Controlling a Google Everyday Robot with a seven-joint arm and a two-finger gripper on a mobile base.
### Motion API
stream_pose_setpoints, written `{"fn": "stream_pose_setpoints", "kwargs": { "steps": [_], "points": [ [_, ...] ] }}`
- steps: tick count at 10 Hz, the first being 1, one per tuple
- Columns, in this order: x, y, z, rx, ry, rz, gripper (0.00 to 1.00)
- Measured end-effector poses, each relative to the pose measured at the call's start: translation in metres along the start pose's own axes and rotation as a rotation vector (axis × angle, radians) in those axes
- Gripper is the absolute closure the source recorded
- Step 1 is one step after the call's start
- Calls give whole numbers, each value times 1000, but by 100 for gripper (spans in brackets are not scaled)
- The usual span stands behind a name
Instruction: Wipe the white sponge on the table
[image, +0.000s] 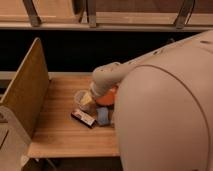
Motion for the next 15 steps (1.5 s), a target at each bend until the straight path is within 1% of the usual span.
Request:
{"fn": "stream_pose_setpoints", "kwargs": {
  "steps": [1, 2, 3, 6, 7, 8, 9, 13, 15],
  "points": [
    [1, -1, 0, 3, 7, 2, 20],
    [5, -3, 1, 10, 27, 14, 20],
    [20, -10, 5, 21, 76, 55, 20],
    [58, -21, 19, 34, 188, 183, 20],
    [69, -21, 23, 35, 228, 209, 20],
    [79, -19, 28, 35, 271, 221, 20],
    [80, -17, 29, 34, 282, 223, 20],
    [81, -16, 31, 34, 286, 221, 20],
    [87, -13, 44, 29, 317, 224, 20]
  ]
}}
